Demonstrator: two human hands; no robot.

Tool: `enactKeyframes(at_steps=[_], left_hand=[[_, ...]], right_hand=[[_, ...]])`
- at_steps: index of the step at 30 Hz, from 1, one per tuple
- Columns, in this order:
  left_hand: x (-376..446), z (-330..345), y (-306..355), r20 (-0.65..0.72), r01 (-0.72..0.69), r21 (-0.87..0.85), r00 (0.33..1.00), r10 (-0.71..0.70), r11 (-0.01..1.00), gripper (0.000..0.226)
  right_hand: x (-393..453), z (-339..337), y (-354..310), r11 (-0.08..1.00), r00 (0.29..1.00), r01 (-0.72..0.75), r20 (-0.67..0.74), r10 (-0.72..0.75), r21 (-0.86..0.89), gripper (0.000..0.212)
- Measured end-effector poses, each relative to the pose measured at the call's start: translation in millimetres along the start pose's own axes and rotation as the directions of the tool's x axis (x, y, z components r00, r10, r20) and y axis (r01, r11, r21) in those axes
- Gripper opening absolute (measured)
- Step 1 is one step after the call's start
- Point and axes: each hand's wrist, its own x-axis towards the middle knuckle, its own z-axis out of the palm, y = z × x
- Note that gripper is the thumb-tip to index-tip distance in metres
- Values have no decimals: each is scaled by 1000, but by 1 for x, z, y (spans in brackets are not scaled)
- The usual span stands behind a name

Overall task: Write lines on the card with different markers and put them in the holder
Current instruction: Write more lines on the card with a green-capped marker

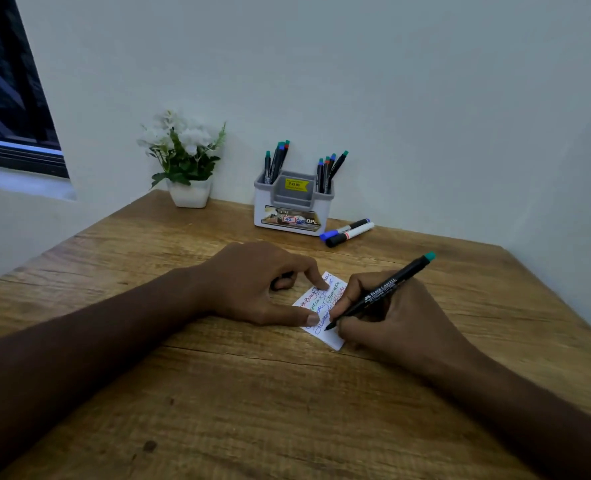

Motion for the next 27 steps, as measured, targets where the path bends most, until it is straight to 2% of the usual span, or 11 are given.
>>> enactKeyframes(at_steps=[10,18,27], left_hand=[[-1,-4,3,5,-46,29,999,46,999,56],[1,-3,1,6,-50,32,999,50,998,57],[2,-2,-2,19,-48,23,999,48,999,56]], right_hand=[[0,3,5,998,998,56,-21,-57,-31,9],[1,3,6,999,999,47,21,-47,-17,8],[2,4,7,999,999,42,4,-42,10,10]])
